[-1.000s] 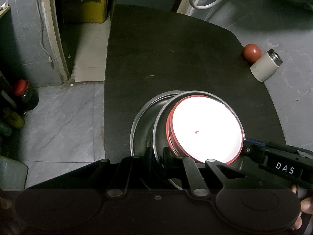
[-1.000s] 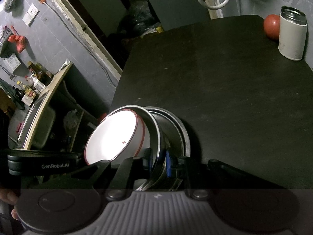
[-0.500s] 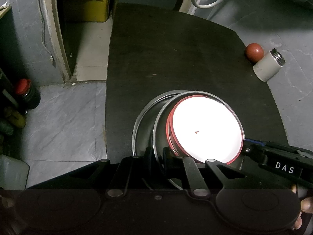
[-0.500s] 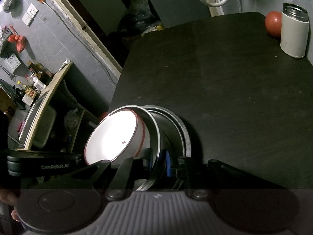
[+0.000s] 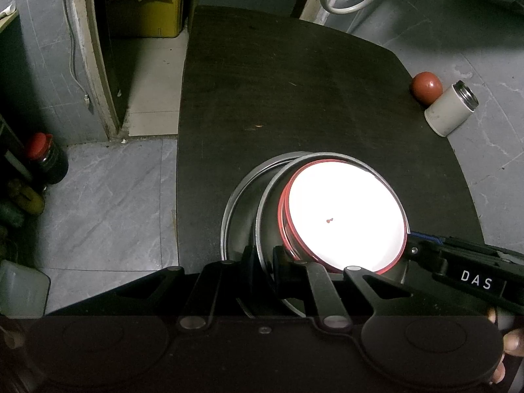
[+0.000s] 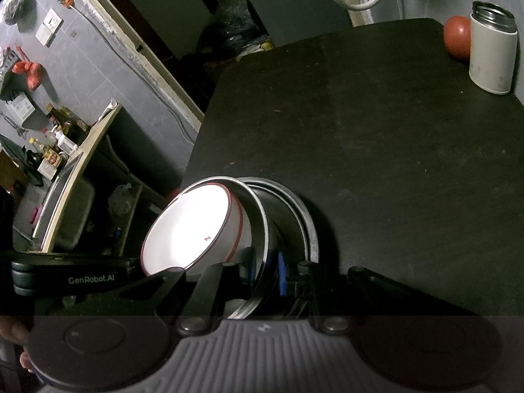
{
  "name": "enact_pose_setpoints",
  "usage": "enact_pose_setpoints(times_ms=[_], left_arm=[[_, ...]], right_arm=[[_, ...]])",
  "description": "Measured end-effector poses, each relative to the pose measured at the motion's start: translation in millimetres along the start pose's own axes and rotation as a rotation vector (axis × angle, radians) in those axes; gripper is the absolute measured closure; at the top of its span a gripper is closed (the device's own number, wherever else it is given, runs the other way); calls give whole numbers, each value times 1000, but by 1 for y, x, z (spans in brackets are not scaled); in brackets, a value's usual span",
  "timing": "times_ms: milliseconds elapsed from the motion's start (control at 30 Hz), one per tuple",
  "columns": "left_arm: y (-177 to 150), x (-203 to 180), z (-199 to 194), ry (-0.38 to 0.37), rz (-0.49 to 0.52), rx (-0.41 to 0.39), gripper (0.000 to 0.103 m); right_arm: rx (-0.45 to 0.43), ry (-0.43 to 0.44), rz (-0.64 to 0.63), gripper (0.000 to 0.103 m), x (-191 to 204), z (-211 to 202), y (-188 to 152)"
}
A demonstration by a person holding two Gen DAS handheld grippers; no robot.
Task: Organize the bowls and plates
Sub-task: 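Lower the nested bowls onto the stacked steel plates with both grippers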
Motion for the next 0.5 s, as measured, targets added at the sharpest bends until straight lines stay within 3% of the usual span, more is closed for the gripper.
enact_pose_setpoints(times_ms=[500], left_arm=[[0,-1,-2,8,12,-15,91]], right_arm=[[-1,3,17,85,-3,0,-2]])
Point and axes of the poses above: each gripper's, at about its wrist camera, not at the fingertips, and z roughly the way its jaws point, x to its left, y to its top, the point moved 3 cm from there along z, roughly the way its jaws point, and after that the axes turned 14 degrees about -z, right-handed, at the moved point
